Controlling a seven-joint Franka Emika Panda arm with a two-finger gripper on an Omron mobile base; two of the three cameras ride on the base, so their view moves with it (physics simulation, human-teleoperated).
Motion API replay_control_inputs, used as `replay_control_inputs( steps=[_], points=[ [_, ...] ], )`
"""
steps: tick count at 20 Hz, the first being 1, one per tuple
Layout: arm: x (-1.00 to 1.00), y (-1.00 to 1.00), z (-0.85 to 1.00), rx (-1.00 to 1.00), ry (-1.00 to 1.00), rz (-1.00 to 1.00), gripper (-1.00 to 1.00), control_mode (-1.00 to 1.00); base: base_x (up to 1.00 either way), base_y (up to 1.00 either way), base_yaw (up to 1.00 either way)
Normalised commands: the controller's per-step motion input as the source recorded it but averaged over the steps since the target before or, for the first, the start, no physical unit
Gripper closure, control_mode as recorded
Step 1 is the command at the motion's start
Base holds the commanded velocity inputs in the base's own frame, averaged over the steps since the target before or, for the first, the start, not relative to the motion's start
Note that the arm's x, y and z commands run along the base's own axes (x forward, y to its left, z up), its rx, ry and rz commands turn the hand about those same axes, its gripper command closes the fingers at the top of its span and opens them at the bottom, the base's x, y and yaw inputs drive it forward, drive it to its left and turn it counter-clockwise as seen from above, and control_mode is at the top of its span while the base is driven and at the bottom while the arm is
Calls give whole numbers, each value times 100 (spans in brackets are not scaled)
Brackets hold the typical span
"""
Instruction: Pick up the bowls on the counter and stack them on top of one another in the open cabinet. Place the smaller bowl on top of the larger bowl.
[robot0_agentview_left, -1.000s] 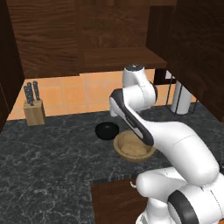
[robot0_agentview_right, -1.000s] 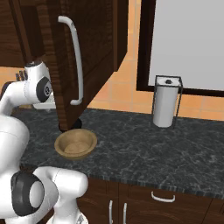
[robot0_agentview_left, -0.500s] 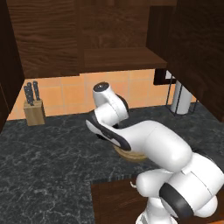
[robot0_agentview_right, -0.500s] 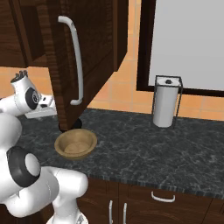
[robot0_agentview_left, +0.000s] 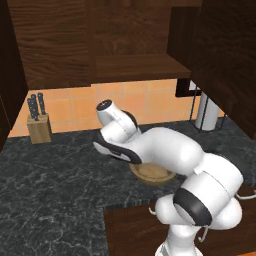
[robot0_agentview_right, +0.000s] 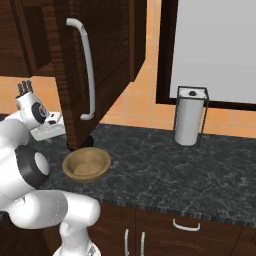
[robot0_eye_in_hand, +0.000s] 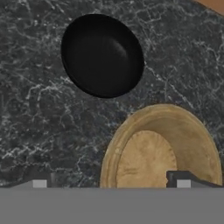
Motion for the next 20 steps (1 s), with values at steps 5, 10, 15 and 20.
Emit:
replay_control_inputs(
  steps=[5, 10, 15, 20],
  points=[
    [35, 0, -45, -4, 6, 0, -100, -100, 0, 0, 0],
    [34, 0, -39, -1, 4, 0, -100, -100, 0, 0, 0],
    [39, 0, -39, -10, 1, 0, -100, -100, 0, 0, 0],
    [39, 0, -28, -9, 0, 0, -100, -100, 0, 0, 0]
  ],
)
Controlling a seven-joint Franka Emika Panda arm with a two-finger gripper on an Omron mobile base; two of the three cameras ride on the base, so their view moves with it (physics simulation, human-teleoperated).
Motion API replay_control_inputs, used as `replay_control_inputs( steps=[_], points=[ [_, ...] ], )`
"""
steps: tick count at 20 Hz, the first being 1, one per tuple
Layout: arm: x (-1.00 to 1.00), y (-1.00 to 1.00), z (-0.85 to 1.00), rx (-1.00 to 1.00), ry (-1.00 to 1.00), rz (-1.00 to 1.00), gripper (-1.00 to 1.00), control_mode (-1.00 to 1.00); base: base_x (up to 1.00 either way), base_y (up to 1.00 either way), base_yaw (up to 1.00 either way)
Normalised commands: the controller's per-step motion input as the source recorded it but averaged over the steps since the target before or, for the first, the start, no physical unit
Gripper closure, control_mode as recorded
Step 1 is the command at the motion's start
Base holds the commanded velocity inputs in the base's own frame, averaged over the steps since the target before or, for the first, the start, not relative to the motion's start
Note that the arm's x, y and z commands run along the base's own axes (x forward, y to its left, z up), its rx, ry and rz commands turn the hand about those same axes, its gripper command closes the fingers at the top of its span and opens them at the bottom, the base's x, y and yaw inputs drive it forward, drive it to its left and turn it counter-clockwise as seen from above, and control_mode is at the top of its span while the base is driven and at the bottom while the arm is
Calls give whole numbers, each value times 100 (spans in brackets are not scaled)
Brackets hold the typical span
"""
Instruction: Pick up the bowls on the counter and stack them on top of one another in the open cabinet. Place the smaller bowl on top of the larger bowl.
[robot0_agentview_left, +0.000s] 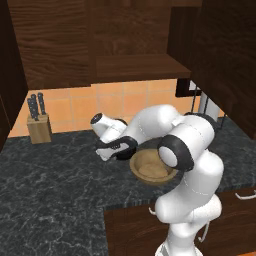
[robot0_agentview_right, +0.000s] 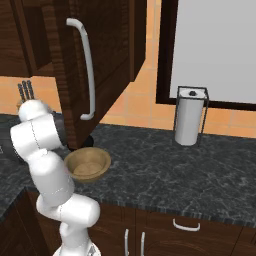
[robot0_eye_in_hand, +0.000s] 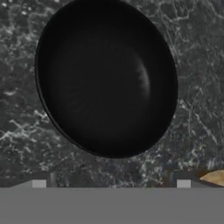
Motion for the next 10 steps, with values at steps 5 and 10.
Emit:
replay_control_inputs(
  steps=[5, 10],
  points=[
    [33, 0, -34, -10, 0, 0, -100, -100, 0, 0, 0],
    [33, 1, -31, -5, 0, 0, -100, -100, 0, 0, 0]
  ],
)
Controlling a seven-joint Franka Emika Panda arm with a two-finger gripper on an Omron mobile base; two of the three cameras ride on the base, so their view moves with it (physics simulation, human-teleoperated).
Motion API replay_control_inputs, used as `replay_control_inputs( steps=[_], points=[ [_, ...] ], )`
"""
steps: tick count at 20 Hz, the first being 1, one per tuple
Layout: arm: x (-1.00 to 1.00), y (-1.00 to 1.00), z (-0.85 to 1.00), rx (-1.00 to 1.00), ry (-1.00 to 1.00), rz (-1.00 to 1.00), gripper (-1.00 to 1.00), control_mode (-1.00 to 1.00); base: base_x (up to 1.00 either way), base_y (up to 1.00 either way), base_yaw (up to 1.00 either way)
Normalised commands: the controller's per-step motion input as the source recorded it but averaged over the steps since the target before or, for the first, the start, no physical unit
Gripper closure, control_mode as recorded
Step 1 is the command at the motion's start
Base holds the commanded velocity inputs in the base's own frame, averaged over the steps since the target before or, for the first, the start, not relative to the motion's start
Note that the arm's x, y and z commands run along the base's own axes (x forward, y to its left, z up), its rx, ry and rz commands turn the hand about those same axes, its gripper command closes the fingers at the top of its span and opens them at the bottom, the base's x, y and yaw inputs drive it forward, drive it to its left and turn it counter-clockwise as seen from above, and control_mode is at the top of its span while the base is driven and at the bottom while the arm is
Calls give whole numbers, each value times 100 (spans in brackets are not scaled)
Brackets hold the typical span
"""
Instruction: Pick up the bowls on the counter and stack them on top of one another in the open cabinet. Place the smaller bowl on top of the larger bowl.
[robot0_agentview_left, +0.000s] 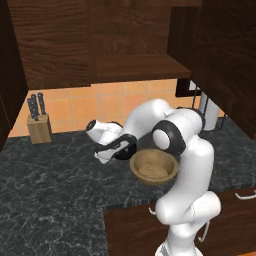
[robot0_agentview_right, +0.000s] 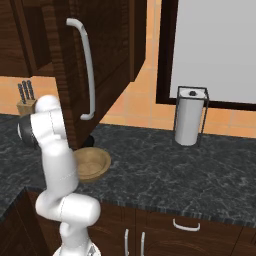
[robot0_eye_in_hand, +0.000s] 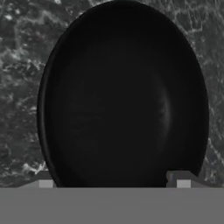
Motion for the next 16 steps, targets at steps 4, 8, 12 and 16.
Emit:
replay_control_inputs(
  steps=[4, 8, 12, 16],
  points=[
    [11, 0, -9, -3, 0, 0, 100, -100, 0, 0, 0],
    [0, 0, 0, 0, 0, 0, 100, -100, 0, 0, 0],
    [0, 0, 0, 0, -3, 0, 100, -100, 0, 0, 0],
    [0, 0, 46, 0, -32, 0, 100, -100, 0, 0, 0]
  ],
)
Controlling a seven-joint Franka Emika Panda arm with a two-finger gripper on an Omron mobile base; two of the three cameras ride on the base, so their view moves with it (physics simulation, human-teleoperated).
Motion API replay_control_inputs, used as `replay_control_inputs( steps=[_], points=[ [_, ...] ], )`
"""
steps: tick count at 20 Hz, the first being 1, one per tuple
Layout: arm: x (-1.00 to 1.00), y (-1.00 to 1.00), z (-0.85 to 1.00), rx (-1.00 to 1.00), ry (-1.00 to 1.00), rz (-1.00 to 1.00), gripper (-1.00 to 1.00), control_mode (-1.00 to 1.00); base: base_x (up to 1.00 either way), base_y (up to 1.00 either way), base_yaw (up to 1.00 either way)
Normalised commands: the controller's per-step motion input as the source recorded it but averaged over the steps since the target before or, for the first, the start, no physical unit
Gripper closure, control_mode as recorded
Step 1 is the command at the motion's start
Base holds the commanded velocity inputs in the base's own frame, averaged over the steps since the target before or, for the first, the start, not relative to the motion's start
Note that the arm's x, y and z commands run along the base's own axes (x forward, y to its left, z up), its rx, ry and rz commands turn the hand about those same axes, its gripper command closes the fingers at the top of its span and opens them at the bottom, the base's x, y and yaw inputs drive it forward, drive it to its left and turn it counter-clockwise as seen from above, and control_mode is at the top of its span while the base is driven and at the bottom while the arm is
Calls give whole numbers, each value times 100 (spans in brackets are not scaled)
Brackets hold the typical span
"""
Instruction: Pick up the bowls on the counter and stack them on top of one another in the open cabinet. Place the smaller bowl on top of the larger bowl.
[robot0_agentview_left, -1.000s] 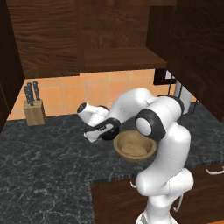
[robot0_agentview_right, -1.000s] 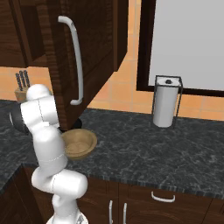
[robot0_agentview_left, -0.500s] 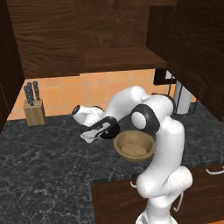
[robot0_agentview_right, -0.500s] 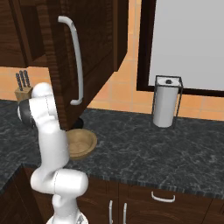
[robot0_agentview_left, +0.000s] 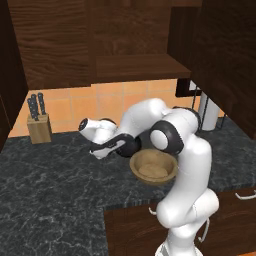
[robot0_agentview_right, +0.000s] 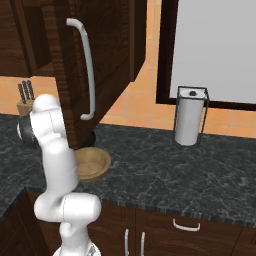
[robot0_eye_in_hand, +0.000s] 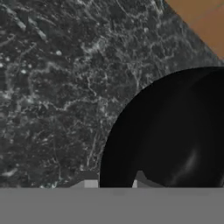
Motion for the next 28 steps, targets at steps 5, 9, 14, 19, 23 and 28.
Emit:
replay_control_inputs(
  steps=[5, 9, 14, 19, 23, 28],
  points=[
    [-27, 0, 79, 0, -35, 0, 100, -100, 0, 0, 0],
    [-48, 0, 96, 0, -29, 0, 100, -100, 0, 0, 0],
    [-82, -3, 68, 0, -5, -3, 100, -100, 0, 0, 0],
    [-78, -15, 1, 0, 27, -6, 100, -100, 0, 0, 0],
    [-6, -29, -26, -4, 49, -6, 100, -100, 0, 0, 0],
    [0, -20, -63, -15, 18, -1, 100, -100, 0, 0, 0]
  ],
)
